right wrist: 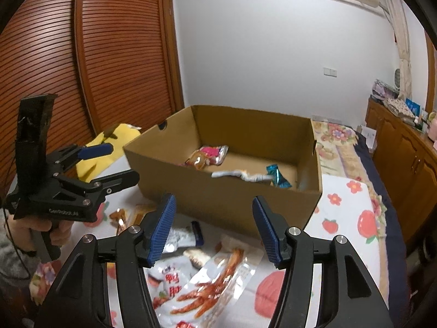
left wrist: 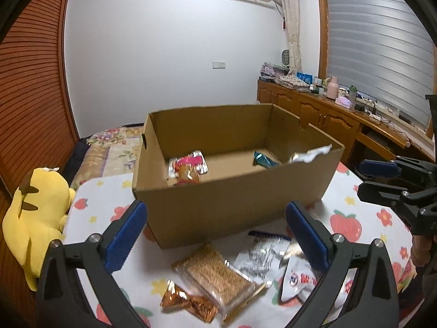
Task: Organize snacks
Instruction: 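Move the left tool to the sesame bar while the right tool approaches the chicken-feet pack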
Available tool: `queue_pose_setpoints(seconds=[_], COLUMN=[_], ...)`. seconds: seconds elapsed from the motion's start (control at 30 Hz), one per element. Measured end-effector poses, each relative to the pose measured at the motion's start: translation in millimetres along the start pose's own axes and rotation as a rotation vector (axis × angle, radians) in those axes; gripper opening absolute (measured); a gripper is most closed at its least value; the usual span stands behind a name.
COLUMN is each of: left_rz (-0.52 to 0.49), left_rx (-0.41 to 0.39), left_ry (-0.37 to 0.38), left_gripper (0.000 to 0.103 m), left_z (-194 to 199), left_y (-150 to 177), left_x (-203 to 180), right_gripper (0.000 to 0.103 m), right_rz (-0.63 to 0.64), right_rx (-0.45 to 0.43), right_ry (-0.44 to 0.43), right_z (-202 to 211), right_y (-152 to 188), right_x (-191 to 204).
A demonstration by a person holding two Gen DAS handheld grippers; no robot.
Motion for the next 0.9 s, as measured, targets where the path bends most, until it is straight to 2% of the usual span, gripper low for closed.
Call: queue_pose_setpoints(seconds=[0.2, 0.5, 0.9], left_rz=[0.009, 0.062, 0.088], left_rx=[0.052, 0.119, 0.154], left_ry=[0.008, -0.002, -0.007], left_gripper=[0.102, 0.101, 0.101], left_z=[-2, -9, -13], left_y=[27, 66, 88], left_x=[2, 14, 24], right_gripper=[0.06, 0.06, 0.062], right_rz=[-0.01, -0.066, -0.107], right_rx=[0.032, 0.12, 0.191], right_ry=[0.006, 0.009, 0.013], right_z=[1, -20, -43], right_y=[27, 72, 97], right_x=[2, -8, -14])
Point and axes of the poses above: each gripper's, at about its wrist camera, not at the fingertips, and z roughly against the way its jaws point, x to its left, y to its underside, the point moved 8 cm from there along -z, roughly the way its jaws point, and after that the axes turned 2 degrees about z, right-handed, at the moved point
